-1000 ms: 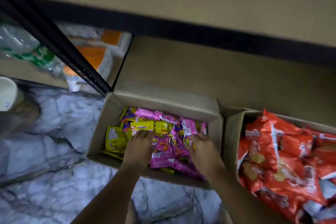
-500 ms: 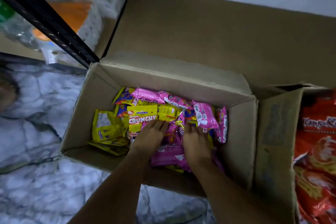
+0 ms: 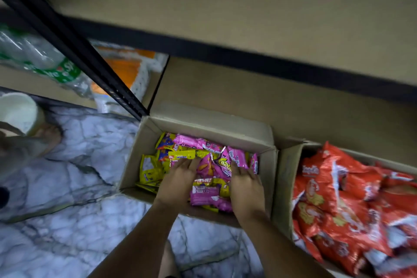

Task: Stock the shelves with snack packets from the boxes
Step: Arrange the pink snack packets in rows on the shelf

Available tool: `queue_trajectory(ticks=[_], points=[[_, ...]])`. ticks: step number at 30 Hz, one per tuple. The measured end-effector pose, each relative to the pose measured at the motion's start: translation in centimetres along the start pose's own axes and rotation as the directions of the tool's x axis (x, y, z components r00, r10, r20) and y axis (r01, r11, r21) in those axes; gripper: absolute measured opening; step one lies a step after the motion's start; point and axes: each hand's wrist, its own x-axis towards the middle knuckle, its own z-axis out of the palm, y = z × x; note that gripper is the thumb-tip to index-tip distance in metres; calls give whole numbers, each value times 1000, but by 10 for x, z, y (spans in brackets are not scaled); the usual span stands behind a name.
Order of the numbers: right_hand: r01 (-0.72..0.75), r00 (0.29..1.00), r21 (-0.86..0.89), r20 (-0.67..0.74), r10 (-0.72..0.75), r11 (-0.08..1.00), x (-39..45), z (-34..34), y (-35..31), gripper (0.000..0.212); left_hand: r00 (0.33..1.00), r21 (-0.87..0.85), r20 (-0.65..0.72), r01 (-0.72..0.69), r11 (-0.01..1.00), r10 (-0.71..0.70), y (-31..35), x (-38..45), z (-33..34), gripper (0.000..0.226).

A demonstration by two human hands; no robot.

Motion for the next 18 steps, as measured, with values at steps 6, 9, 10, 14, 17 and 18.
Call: queue_trajectory(ticks=[6, 9, 10, 14, 17, 18], points=[[12, 995, 1, -99, -12, 1000, -28, -150, 16, 57, 952, -86, -301, -85, 993, 56, 42, -27, -140, 67], [21, 993, 11, -114, -19, 1000, -47, -225, 25, 65, 923, -133, -378, -133, 982, 73, 64, -46, -215, 55], [23, 991, 15, -131, -21, 1000, -53, -251, 28, 69, 917, -133, -393, -136, 982, 74, 72, -52, -240, 53], [21, 966, 39, -258, -10, 999, -78, -347, 40, 77, 871, -152, -473, -225, 962, 129, 96, -70, -323, 53], [69, 936, 46, -348, -48, 997, -94, -406, 51, 86, 806, -185, -558, -353, 917, 198, 108, -78, -379, 52], [88, 921, 42, -384, -65, 995, -99, -424, 54, 86, 785, -190, -580, -390, 901, 217, 113, -81, -398, 50]])
